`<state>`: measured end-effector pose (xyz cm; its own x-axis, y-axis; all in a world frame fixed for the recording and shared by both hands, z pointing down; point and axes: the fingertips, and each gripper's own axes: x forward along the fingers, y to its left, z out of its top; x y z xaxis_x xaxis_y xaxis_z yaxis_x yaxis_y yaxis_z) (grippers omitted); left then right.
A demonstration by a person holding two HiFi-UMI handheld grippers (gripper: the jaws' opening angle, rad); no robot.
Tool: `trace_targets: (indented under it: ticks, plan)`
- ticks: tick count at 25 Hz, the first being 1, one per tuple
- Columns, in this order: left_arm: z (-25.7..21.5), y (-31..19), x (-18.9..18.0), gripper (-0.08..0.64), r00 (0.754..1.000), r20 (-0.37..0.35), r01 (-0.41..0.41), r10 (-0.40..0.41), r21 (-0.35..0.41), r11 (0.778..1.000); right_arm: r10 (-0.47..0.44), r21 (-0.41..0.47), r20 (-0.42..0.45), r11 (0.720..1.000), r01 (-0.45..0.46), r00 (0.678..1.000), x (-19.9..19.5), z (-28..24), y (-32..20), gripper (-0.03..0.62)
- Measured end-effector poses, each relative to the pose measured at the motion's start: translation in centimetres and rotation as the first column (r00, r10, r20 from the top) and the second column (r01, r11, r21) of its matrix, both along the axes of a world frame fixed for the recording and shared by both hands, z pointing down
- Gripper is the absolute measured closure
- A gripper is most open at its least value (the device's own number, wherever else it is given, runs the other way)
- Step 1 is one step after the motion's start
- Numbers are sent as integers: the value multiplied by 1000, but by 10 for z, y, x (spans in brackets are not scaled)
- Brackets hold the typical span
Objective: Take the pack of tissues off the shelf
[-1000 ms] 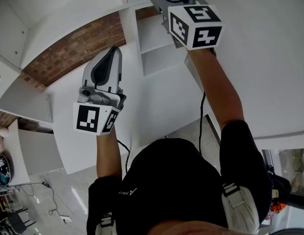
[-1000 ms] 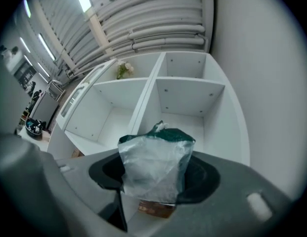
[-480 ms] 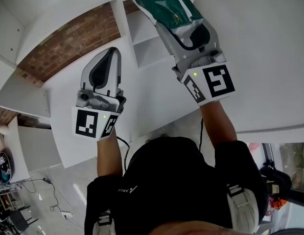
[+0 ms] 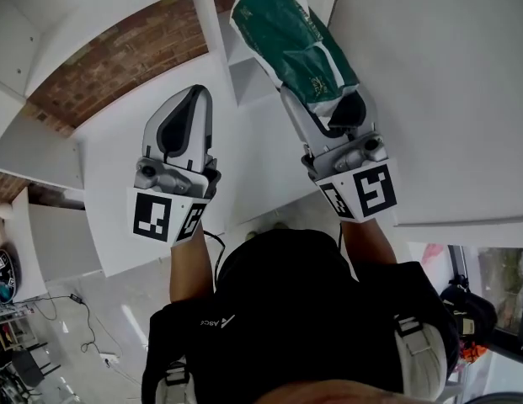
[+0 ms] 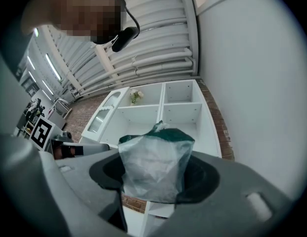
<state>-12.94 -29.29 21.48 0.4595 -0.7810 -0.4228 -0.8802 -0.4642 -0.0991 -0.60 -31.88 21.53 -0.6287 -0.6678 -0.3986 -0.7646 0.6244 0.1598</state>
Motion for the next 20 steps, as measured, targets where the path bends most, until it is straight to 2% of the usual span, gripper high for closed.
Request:
trace_targets:
  ticks: [5,20]
  plan:
    - [6,4,-2,561,1000,9,6,-6,-4,1000,3,-10,-16,1000,-3,1000,-2,14,2,327]
    - [5,8,-5,561,1000,17,9,-9,-8,1000,11,1,-28,1000,-11,1000,-4,15,7,328]
